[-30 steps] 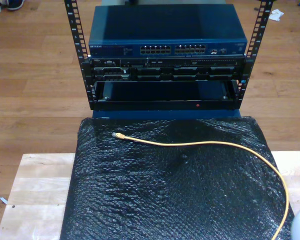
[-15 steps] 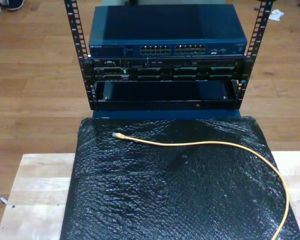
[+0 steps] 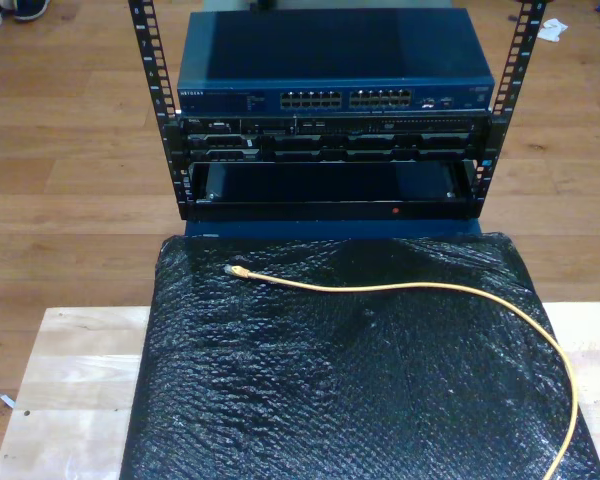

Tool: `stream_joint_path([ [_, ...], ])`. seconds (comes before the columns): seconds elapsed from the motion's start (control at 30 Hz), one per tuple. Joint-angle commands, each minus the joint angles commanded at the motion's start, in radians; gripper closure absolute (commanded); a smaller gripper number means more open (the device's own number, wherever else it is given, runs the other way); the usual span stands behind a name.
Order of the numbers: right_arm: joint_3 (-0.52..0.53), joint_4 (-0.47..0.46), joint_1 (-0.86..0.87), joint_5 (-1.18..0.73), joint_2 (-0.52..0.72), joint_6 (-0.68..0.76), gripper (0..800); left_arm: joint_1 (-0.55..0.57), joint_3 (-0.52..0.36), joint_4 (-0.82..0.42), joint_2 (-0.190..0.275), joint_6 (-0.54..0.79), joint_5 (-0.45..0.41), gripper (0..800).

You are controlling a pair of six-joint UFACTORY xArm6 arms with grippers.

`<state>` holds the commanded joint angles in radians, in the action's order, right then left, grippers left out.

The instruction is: Grab the cable and plug it in

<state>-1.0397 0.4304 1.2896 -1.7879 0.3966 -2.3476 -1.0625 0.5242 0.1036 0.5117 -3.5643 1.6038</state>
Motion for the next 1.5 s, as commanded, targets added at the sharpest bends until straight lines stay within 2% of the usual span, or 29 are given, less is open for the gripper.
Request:
stream_joint_path([
  [0.4,-0.021,0.038,-0.097,-0.008,0.014,0.152,2,0.029,0.002,0.044,0.003,-0.061,0.000,0],
  [0.77,-0.038,0.051,-0.238,-0.006,0.069,0.302,2,0.127,0.002,0.058,0.003,-0.181,0.000,0],
  [1.17,-0.017,0.051,-0.499,0.015,0.107,0.519,3,0.284,0.002,0.144,0.003,-0.377,-0.006,0],
  [1.5,0.021,0.046,-0.746,0.175,0.115,0.732,4,0.379,0.021,0.157,0.000,-0.494,-0.014,0],
])
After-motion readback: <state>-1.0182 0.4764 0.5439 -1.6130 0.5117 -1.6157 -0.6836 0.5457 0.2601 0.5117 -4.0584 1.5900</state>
